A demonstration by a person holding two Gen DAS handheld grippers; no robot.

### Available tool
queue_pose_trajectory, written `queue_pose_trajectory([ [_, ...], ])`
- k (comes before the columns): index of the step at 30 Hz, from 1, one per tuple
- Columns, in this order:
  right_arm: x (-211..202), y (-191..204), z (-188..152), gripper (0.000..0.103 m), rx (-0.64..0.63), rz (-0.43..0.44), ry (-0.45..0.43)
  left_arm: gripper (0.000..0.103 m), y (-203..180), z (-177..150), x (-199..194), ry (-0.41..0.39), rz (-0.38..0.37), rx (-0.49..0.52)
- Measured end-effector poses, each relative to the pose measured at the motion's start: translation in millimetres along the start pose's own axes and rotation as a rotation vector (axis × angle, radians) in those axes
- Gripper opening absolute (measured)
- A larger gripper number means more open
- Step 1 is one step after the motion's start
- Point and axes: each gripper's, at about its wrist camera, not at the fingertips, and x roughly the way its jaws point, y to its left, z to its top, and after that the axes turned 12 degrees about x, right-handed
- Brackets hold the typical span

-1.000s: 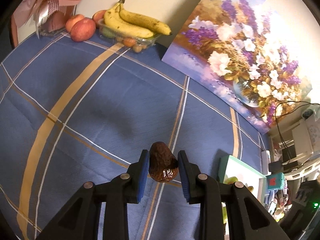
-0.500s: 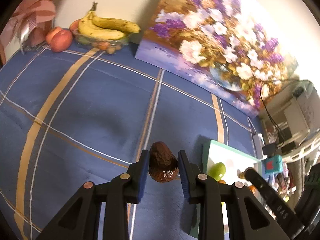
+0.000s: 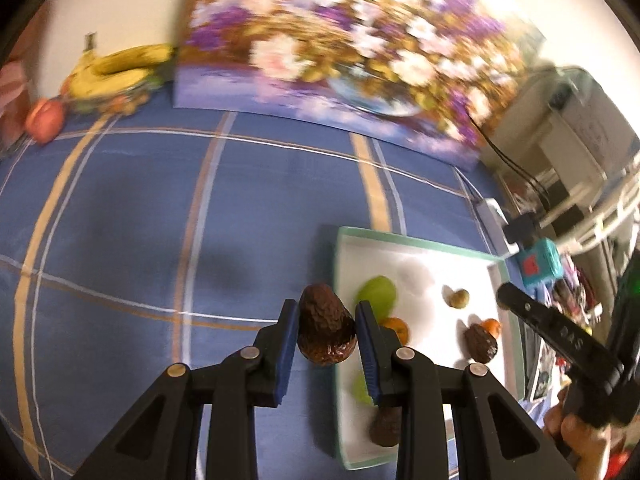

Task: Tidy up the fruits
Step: 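Carry the dark brown fruit over the tray while the right tool carries the small round fruit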

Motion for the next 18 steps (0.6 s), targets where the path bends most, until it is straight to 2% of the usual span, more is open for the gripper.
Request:
queue_pose_trajectory([
  [4, 2.9, -28.5, 10.0, 0.025, 0.063, -0.039, -0.016, 0.031, -26.3, 7.8, 14.1, 0.016, -0.035, 0.054],
  [10, 8.9, -46.9, 17.3, 0.025, 0.089, -0.097, -0.034, 0.031, -58.0, 18.2, 37.0, 0.035, -0.046, 0.127],
  [18, 21.2, -60.8, 24.1, 0.025, 0.109, -0.106, -0.021, 0.031, -84.3, 25.8, 73.4, 0.069, -0.048, 0.18],
])
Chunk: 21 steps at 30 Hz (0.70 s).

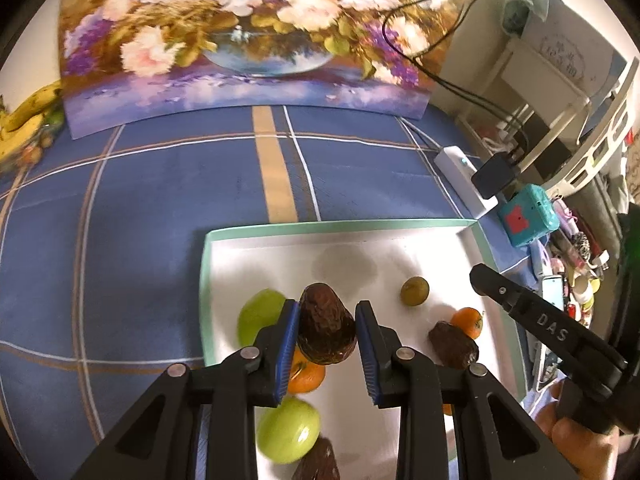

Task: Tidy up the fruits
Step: 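Carry the dark brown fruit over the tray while the right tool carries the small round fruit, then open the left tool to drop the dark brown fruit while the right tool releases the round fruit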

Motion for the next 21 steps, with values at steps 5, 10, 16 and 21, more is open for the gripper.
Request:
queue_pose_trajectory([
  [5, 7.4, -6.2, 4.8, 0.025, 0.009, -0.016, 0.0, 0.031, -2.1, 5.5, 16.8, 0.009, 0.006, 0.009],
  [10, 11.7, -8.7, 7.8, 0.025, 0.006, -0.031, 0.002, 0.031, -3.2, 10.4, 28.3, 0.017, 0.015, 0.018],
  [16, 14.3, -6.3, 8.1, 0.025, -0.002, -0.036, 0.007, 0.031, -1.5, 9.8, 38.8, 0.036, 0.033, 0.022],
  [21, 16.8, -3.0, 7.4, 0.025, -0.026, -0.058, 0.008, 0.031, -2.6, 8.3, 43.9, 0.048, 0.04, 0.026],
])
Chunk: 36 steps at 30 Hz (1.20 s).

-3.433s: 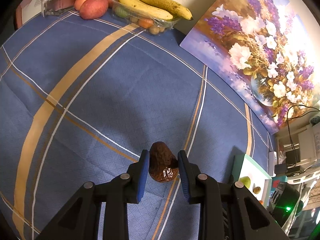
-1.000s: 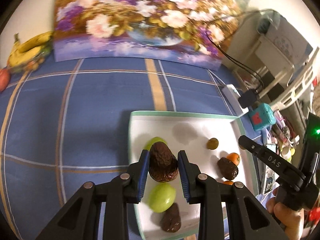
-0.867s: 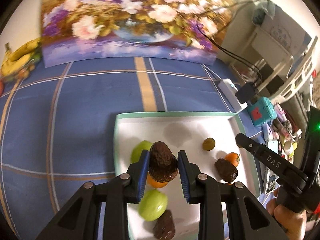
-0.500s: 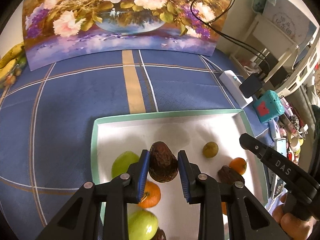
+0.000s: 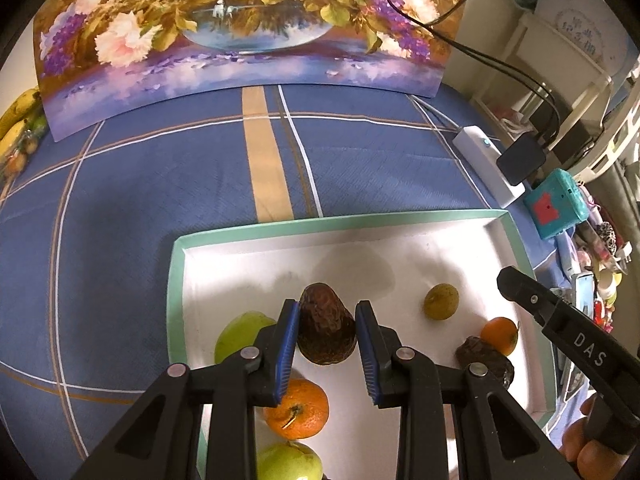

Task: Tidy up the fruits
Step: 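Open the left tool to drop the dark brown fruit while the right tool releases the round fruit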

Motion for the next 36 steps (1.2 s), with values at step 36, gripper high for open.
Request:
queue_pose_trajectory([
  [36, -17.8, 2.4, 0.9, 0.026, -0.055, -0.026, -0.012, 0.033, 7.4, 1.8, -23.1, -0.013, -0.046, -0.063],
])
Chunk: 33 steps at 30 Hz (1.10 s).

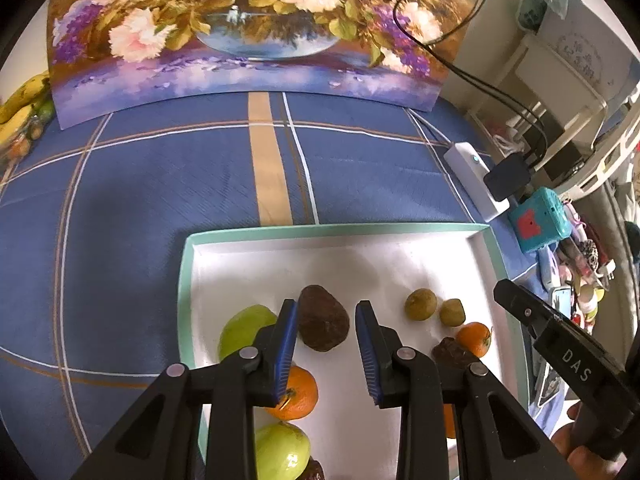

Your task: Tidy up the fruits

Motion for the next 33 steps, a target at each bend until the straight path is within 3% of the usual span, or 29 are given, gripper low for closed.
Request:
queue_pose_trajectory([
  [11, -4.3, 8.2, -2.3, 0.026, -0.03, 0.014, 0.002, 0.034, 13.1, -0.3, -10.7, -0.012, 0.009, -0.051],
  [15, -2.1, 10.1, -3.5, 0.026, -0.037, 0.011, 0.009, 0.055, 25.6, -1.9, -14.1, -0.009, 0.034, -0.099],
  [17, -0.3, 10.9, -4.3, 0.029, -0.039, 0.007, 0.016, 0.056, 32.4, -2.3, -16.5, -0.008, 0.04, -0.121],
  [19, 2.2, 12.1, -4.9, 0.049, -0.046, 0.0, 0.024, 0.063, 38.0, -2.6, -18.6, -0.009, 0.055, -0.139],
  [23, 6.0, 16.3, -7.1, 0.058, -0.061, -0.001, 0.038, 0.074, 49.0, -3.8, -24.0, -0.015, 0.091, -0.172],
  [25, 8.0, 20.4, -9.1, 0.069, -0.077, -0.006, 0.045, 0.081, 55.4, -4.9, -25.6, -0.012, 0.115, -0.191],
  [29, 10.2, 27.4, -12.9, 0.07, -0.109, -0.014, 0.055, 0.094, 71.0, -10.5, -26.4, -0.006, 0.168, -0.245],
  [31, 11.8, 30.4, -14.5, 0.084, -0.124, -0.019, 0.06, 0.1, 78.3, -13.3, -27.8, -0.007, 0.194, -0.263],
  [33, 12.1, 31.6, -15.5, 0.087, -0.133, -0.022, 0.058, 0.102, 83.0, -15.1, -30.3, -0.017, 0.214, -0.269],
])
